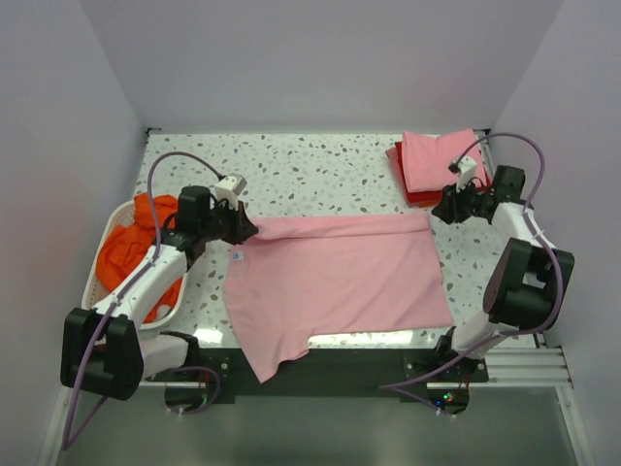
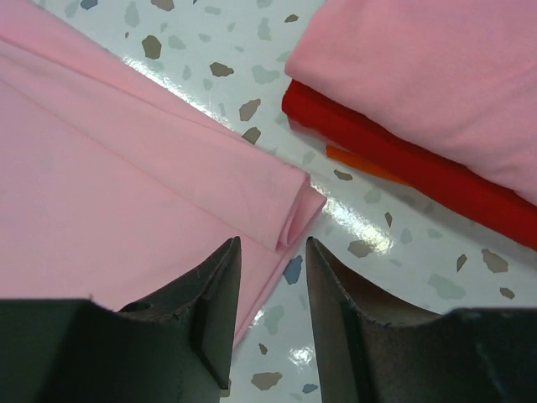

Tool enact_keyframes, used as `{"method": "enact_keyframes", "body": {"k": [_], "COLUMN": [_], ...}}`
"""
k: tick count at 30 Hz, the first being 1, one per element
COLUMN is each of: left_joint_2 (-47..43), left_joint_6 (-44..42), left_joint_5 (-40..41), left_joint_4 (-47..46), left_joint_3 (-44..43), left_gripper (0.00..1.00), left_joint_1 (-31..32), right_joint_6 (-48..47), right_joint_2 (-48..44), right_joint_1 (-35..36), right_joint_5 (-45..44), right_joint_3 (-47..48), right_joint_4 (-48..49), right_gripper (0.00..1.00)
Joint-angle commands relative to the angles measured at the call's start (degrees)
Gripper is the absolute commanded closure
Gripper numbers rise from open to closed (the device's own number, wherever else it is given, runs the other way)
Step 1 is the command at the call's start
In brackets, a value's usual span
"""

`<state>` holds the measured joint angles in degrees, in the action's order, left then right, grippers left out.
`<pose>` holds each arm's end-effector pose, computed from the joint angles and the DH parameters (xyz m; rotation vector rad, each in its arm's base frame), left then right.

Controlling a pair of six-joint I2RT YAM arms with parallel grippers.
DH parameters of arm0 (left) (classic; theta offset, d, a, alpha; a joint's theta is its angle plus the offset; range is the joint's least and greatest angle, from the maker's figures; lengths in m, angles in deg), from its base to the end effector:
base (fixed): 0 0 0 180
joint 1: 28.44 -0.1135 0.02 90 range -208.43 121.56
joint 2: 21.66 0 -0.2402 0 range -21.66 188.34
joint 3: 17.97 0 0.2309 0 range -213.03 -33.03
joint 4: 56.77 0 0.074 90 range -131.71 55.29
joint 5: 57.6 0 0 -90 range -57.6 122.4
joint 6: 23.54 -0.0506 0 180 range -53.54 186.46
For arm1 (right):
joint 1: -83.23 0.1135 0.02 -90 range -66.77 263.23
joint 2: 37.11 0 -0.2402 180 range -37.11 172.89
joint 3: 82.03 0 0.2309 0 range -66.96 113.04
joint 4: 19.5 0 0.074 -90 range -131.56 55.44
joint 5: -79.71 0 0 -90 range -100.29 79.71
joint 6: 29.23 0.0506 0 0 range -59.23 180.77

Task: Fold and stack the t-shirts
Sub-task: Fold the tshirt

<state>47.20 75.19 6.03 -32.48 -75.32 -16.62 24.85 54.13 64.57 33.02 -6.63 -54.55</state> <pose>0.2464 -0.0745 0.2217 0.3219 2.1846 -0.7055 0.3117 -0.0686 0.2046 -0.6309 2.1086 0.4141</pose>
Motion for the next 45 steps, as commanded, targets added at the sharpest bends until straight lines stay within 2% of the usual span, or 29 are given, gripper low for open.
{"method": "enact_keyframes", "body": {"k": [1,8,11,12,15,20,21,24,28,35,45], "left_joint_2": [-1.10,-0.83,-0.31,0.22,-1.70,-6.02,-4.45,1.33,7.16,6.29,5.23], "left_joint_6": [-1.17,0.49,3.30,4.09,6.02,5.07,3.59,0.25,-2.93,-3.90,-4.16], "left_joint_5": [-0.52,-0.43,-2.01,-4.98,-9.91,-2.91,0.24,2.54,2.81,3.96,4.66], "left_joint_4": [1.05,4.47,7.89,10.25,12.56,14.93,15.46,15.73,16.34,10.02,8.61], "left_joint_3": [0.27,-0.60,-0.70,-0.78,-0.26,-3.84,-5.25,-9.65,-12.30,-6.77,-4.92], "left_gripper": [1.00,0.98,0.77,0.64,0.53,0.39,0.39,0.38,0.36,0.34,0.34], "left_joint_1": [0.49,0.58,0.49,0.49,0.75,0.93,0.93,0.93,1.37,1.81,1.81], "right_joint_6": [3.40,3.93,2.01,1.82,1.91,3.05,3.14,4.10,5.77,7.97,10.61], "right_joint_2": [1.22,1.48,2.36,2.80,3.85,6.04,6.92,10.53,14.05,16.95,20.03], "right_joint_1": [0.20,0.37,1.16,1.43,2.22,4.58,4.94,5.82,5.82,6.79,8.99], "right_joint_5": [2.40,1.43,-0.06,-0.24,-0.42,-2.35,-3.40,-4.55,-8.31,-11.13,-15.53], "right_joint_3": [2.86,2.68,4.43,4.87,6.02,8.04,8.65,12.69,16.82,17.97,19.91], "right_joint_4": [-4.01,-3.83,-6.97,-7.52,-9.01,-10.15,-10.59,-14.10,-16.13,-13.50,-10.69], "right_gripper": [0.59,0.58,0.57,0.57,0.57,0.57,0.57,0.57,0.57,0.57,0.58]}}
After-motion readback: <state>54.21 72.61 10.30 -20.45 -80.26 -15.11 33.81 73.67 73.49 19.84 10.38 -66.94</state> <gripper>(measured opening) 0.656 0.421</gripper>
